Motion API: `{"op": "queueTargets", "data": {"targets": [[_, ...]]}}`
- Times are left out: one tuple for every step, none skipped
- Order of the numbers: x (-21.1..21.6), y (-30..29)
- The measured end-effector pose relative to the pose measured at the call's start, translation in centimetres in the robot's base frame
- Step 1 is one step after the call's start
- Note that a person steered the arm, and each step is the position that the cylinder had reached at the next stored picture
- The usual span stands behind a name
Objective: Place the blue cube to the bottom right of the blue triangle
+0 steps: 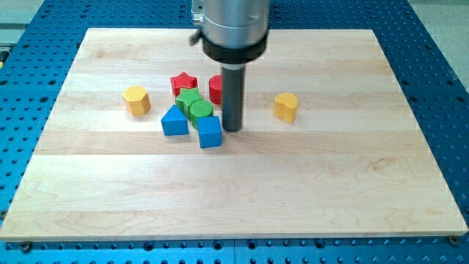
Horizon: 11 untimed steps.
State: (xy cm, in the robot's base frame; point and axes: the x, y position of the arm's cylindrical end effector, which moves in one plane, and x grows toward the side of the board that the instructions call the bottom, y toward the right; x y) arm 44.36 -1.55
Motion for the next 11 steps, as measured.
{"op": "queueTargets", "data": {"targets": [[0.9,-2.4],[1.1,-1.7],[1.4,0.3],[2.6,-3.3],[4.4,-4.0],[7.5,-6.1],[2.6,-6.7],[5.6,-11.3],[8.7,-7.7],[8.7,-11.9],[11.2,-8.5]]}}
